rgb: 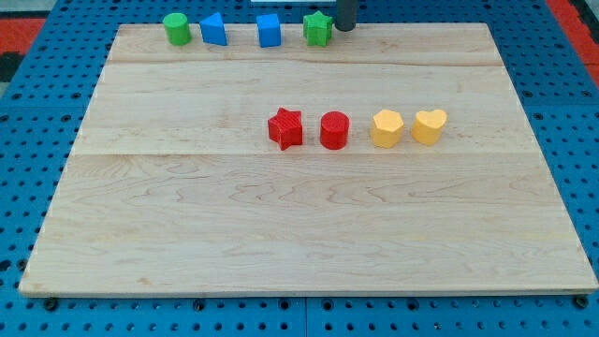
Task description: Push the green star to the top left
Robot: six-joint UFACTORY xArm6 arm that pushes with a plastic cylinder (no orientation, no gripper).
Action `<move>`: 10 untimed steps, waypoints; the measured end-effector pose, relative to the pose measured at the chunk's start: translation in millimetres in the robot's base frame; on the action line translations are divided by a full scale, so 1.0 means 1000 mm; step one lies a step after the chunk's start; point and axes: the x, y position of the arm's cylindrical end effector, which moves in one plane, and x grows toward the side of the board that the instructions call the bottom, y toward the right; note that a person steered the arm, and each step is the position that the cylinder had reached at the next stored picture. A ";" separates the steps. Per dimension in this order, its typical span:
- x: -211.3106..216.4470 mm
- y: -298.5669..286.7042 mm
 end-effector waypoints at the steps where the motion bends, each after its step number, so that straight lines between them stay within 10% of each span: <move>1: 0.001 -0.009; 5: 0.121 -0.063; 7: 0.001 -0.014; 10: 0.098 -0.082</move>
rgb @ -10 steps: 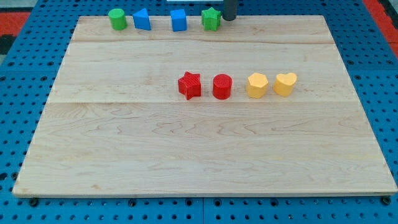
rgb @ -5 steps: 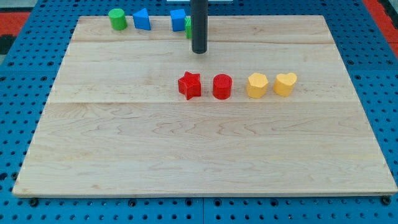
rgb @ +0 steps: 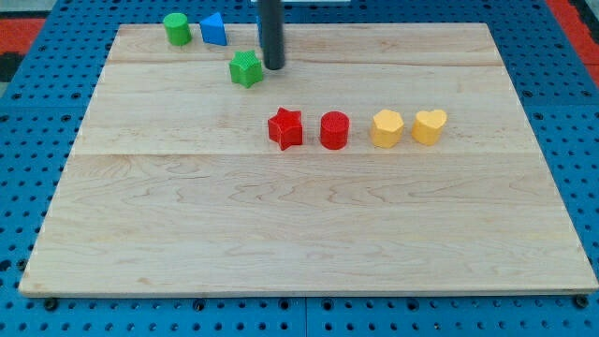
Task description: Push the green star to the top left
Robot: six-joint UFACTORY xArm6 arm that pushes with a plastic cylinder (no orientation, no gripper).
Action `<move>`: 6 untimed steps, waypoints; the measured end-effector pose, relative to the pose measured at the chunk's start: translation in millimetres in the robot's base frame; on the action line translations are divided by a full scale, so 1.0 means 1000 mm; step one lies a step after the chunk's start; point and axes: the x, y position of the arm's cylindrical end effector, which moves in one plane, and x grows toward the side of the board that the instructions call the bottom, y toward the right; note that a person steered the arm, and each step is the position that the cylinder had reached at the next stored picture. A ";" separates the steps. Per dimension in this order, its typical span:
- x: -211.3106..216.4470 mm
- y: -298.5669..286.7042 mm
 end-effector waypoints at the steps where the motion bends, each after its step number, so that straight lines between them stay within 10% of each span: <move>1: 0.027 -0.053; 6: -0.001 -0.135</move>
